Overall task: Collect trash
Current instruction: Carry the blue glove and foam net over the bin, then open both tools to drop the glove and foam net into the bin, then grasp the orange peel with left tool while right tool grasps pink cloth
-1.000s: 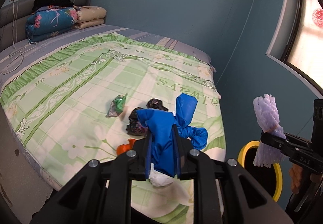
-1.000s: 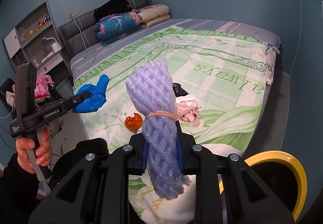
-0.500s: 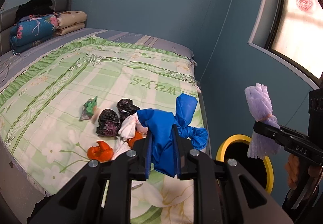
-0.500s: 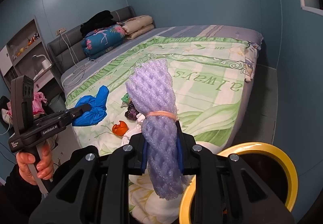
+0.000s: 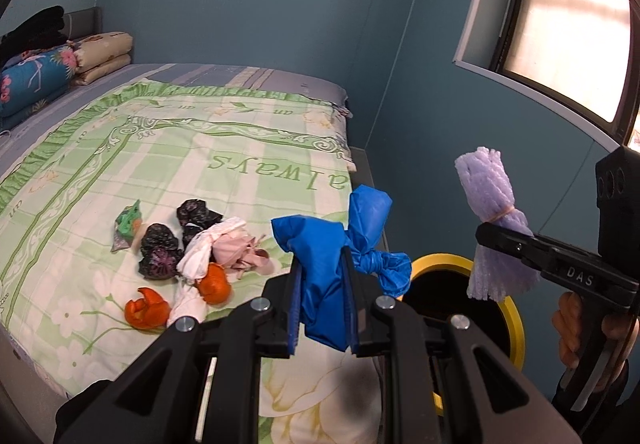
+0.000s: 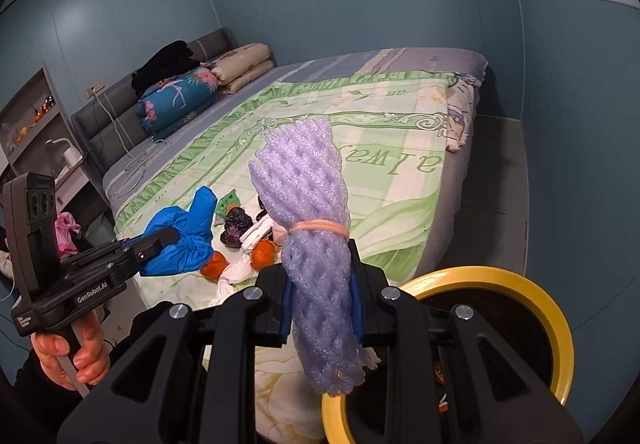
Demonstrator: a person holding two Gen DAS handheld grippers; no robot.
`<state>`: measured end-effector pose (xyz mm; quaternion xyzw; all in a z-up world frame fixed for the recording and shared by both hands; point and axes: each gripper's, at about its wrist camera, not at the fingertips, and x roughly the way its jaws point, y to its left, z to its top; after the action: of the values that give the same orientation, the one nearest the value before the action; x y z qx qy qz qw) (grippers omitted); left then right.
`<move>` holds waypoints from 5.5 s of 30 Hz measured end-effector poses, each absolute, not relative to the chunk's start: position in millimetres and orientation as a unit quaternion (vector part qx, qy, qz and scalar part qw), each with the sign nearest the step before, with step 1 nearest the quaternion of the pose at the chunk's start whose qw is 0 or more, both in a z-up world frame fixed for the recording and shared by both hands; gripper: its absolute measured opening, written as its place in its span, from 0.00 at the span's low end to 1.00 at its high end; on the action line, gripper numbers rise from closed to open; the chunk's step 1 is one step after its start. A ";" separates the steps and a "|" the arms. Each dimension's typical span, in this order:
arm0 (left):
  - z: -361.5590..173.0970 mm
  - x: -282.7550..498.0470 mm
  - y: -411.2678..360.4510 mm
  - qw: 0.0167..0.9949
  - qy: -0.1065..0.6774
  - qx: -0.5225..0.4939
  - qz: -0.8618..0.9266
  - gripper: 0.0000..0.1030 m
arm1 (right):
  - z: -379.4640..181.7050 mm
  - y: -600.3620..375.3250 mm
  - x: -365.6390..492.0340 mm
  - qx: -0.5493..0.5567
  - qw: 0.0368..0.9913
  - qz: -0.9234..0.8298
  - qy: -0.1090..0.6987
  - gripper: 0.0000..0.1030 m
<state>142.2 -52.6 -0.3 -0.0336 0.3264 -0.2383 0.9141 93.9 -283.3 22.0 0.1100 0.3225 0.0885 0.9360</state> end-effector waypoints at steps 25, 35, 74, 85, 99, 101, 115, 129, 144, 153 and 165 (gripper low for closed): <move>-33.2 138.3 -146.0 0.879 0.369 0.031 -0.300 0.16 | -10.2 -350.9 97.9 0.172 0.922 0.006 0.348 0.22; -60.9 135.9 -178.6 0.853 0.405 0.051 -0.326 0.16 | -27.0 -371.1 100.7 0.193 0.907 -0.014 0.373 0.22; -33.1 140.4 -114.3 0.890 0.364 0.021 -0.272 0.78 | -17.6 -365.4 99.7 0.211 0.922 0.022 0.325 0.64; -28.4 160.1 -43.2 0.913 0.358 0.001 -0.196 0.80 | -0.7 -308.4 126.9 0.170 0.924 0.078 0.332 0.69; -52.1 189.7 22.4 0.916 0.381 -0.023 -0.125 0.80 | -12.6 -243.0 176.9 0.112 0.913 0.117 0.375 0.70; -59.2 193.9 29.9 0.914 0.387 -0.028 -0.118 0.80 | -17.9 -233.6 186.4 0.103 0.910 0.124 0.381 0.70; -118.7 228.7 71.4 0.893 0.440 -0.055 -0.080 0.80 | -75.4 -187.2 254.4 0.040 0.896 0.155 0.415 0.70; -163.5 260.5 91.3 0.869 0.481 -0.078 -0.079 0.80 | -138.8 -149.6 322.2 -0.030 0.866 0.150 0.476 0.70; -181.6 279.9 100.8 0.858 0.494 -0.100 -0.098 0.74 | -173.6 -117.5 366.2 -0.083 0.843 0.145 0.512 0.70; -182.5 286.1 88.6 0.859 0.491 -0.087 -0.117 0.47 | -180.4 -101.5 382.9 -0.100 0.831 0.157 0.525 0.52; -176.7 292.9 102.9 0.860 0.477 -0.126 -0.129 0.29 | -168.0 -67.5 400.0 -0.123 0.841 0.162 0.502 0.16</move>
<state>292.9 102.9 -176.7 -0.1261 0.4775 -0.1286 0.8600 400.0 -67.5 -168.0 -0.1230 0.5020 0.1625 0.8405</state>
